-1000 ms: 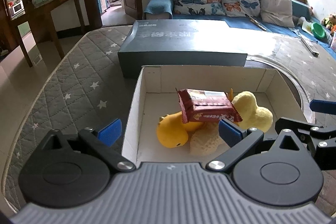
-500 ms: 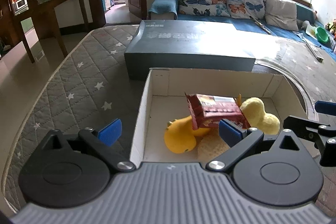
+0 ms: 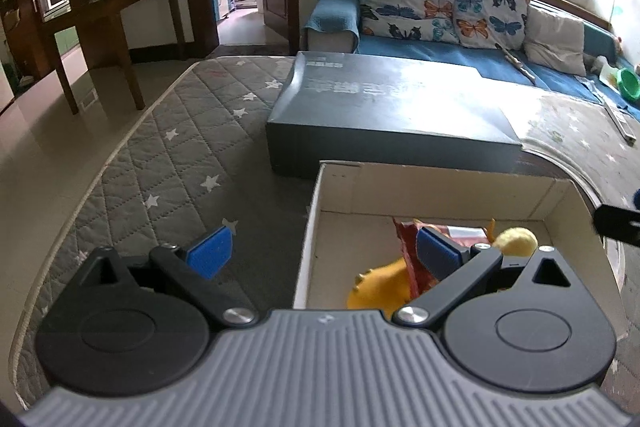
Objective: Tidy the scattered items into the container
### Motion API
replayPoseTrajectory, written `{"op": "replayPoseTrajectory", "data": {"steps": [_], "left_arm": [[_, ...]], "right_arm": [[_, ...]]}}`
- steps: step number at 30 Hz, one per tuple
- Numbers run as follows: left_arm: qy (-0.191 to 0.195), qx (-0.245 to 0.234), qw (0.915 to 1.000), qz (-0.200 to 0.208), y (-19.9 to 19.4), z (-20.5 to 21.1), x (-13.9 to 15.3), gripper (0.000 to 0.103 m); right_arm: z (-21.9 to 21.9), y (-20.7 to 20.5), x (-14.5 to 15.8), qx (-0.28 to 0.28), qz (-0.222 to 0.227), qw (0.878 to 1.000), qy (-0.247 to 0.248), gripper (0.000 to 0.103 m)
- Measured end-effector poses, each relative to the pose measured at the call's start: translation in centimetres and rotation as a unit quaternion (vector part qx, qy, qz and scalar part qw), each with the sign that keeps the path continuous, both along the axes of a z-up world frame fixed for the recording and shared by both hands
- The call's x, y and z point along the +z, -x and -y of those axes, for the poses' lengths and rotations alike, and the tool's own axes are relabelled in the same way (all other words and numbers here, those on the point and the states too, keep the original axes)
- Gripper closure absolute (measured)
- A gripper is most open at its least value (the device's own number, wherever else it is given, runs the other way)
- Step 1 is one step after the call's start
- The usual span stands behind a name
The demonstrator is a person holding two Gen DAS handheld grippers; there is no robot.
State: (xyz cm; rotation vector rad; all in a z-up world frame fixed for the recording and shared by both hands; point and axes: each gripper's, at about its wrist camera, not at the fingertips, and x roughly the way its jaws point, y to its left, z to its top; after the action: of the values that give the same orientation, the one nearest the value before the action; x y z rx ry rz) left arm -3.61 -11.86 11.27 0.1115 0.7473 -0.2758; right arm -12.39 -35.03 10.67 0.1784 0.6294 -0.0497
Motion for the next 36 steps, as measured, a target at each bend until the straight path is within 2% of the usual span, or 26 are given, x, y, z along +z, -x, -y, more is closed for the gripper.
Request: {"op": "replayPoseTrajectory", "data": {"steps": [11, 16, 23, 36], "left_arm": [[-0.005, 0.016, 0.9998, -0.006, -2.2, 0.0, -0.2, 0.003], [-0.007, 0.025, 0.9996, -0.007, -3.5, -0.1, -0.4, 0.003], [-0.027, 0.027, 0.9992, -0.008, -5.9, -0.1, -1.0, 0.003], [0.017, 0.033, 0.999, -0.026, -11.4, -0.9, -1.3, 0.003]], "right_arm": [[4.4, -0.8, 1.6, -0.033, -0.005, 0.999, 0.032, 0.0], [5.9, -2.4, 1.3, -0.039, -0.012, 0.998, 0.053, 0.0], [6.8, -5.1, -1.7, -0.034, -0.03, 0.999, 0.015, 0.0], [6.9, -9.6, -4.6, -0.019, -0.04, 0.999, -0.023, 0.0]]}}
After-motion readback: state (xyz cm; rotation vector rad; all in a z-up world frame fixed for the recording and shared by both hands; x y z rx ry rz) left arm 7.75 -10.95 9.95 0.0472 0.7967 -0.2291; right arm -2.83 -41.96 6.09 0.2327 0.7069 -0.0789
